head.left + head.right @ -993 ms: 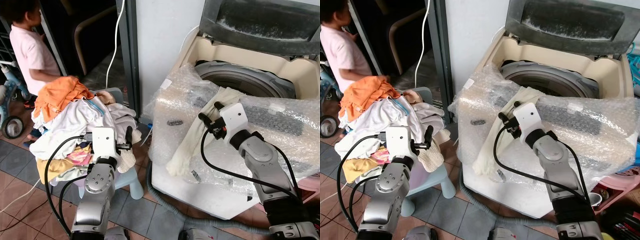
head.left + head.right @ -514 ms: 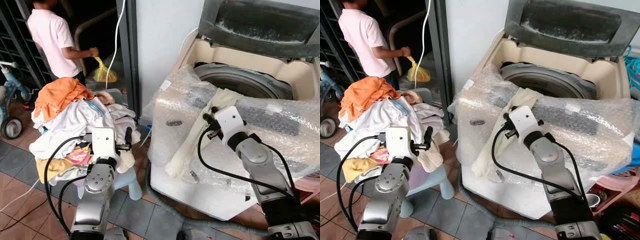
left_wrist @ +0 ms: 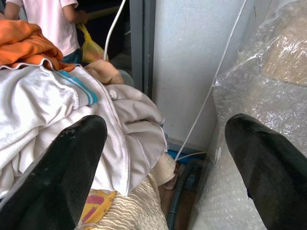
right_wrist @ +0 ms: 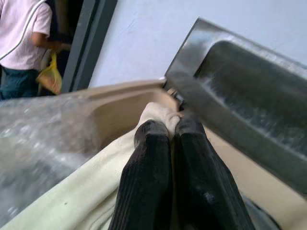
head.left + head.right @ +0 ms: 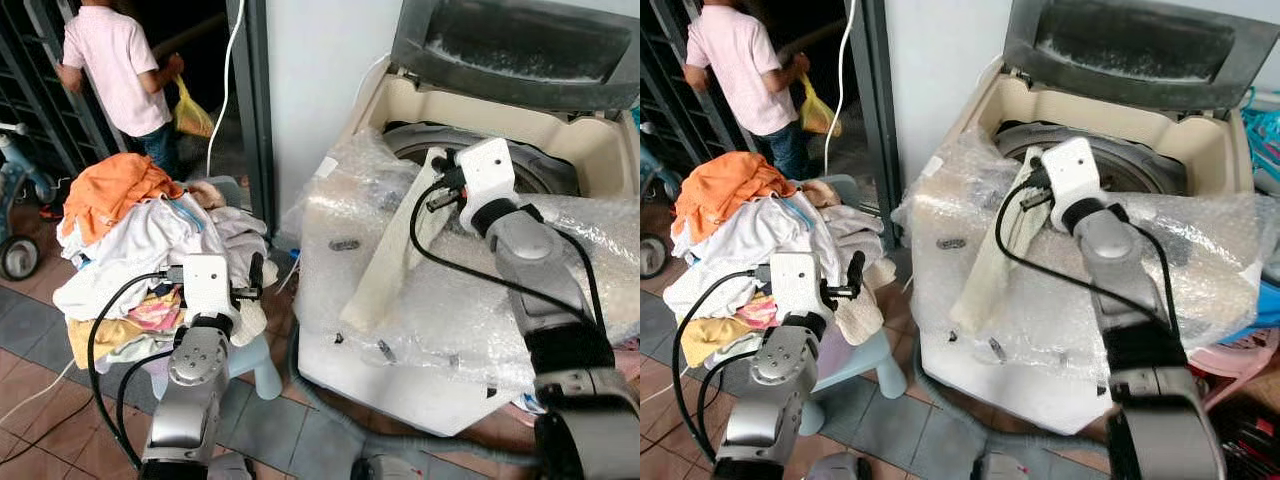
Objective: Clothes washing
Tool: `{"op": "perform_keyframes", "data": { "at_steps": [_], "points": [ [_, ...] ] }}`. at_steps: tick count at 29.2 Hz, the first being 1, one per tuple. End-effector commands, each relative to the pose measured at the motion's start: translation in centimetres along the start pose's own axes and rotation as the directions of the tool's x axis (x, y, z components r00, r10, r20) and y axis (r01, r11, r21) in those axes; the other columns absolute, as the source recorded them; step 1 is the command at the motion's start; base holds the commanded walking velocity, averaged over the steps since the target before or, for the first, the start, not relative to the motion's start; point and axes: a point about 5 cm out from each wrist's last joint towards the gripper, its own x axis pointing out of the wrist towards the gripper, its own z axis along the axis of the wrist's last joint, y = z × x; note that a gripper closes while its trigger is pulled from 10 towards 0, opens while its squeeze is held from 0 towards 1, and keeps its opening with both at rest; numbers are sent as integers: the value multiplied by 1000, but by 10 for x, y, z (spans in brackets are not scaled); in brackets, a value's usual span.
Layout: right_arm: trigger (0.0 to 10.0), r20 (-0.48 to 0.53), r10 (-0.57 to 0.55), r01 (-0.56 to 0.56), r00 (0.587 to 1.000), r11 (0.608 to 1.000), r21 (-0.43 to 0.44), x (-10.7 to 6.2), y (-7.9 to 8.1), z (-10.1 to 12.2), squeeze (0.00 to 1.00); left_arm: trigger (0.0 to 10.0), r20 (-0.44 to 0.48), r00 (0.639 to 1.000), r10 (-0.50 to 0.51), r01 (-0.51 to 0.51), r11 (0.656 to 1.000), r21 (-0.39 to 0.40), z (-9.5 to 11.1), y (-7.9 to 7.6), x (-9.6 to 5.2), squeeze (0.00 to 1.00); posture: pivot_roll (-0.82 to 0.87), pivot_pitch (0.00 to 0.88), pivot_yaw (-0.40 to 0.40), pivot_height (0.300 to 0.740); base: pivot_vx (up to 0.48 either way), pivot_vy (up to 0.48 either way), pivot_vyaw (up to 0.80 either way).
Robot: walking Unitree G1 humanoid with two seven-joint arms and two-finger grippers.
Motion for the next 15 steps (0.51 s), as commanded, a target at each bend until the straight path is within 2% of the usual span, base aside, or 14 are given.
{"op": "perform_keyframes", "data": {
  "at_steps": [1, 3, 6, 7, 8, 9, 12, 15],
  "points": [
    [0, 62, -62, 62, 996, 998, -8, 9, -20, 20, 0, 10000, 19, 1000, 9, -9, 1000, -3, 5, 0, 3, 0, 15, 0, -51, 740, 0, 0, 0],
    [0, 68, -83, 84, 994, 996, -14, 13, -25, 24, 0, 10000, 21, 1000, 9, -9, 1000, -5, 5, 0, 3, 0, 15, 0, -51, 740, 0, 0, 0],
    [0, 103, -264, 276, 959, 953, -128, 24, -56, 47, 0, 10000, 33, 999, 3, -2, 1000, -15, 8, -1, 4, 0, 19, 0, -53, 740, 0, 0, 0],
    [0, 103, -264, 276, 959, 953, -128, 24, -56, 47, 0, 10000, 33, 999, 3, -2, 1000, -15, 8, -1, 4, 0, 19, 0, -53, 740, 0, 0, 0],
    [1922, 82, -313, 322, 946, 939, -125, 25, -64, 50, 0, 10000, 35, 999, 5, -5, 1000, -17, 9, -1, 3, 0, 23, 0, -60, 740, 0, 0, 0],
    [10000, 37, -343, 345, 939, 929, -133, 27, -70, 48, 1000, 10000, 36, 999, 16, -15, 1000, -18, 9, 2, 2, 0, 29, 0, -68, 740, 0, 0, 0],
    [10000, -27, -349, 340, 937, 925, -168, 28, -70, 38, 1000, 10000, 35, 999, 34, -33, 999, -17, 7, 6, 0, 0, 28, 0, -75, 740, 0, 0, 0],
    [10000, -74, -343, 330, 936, 933, -146, 26, -64, 21, 1000, 10000, 30, 998, 46, -46, 999, -13, 6, 9, 0, 0, 42, 0, -73, 740, 0, 0, 0]
  ]
}}
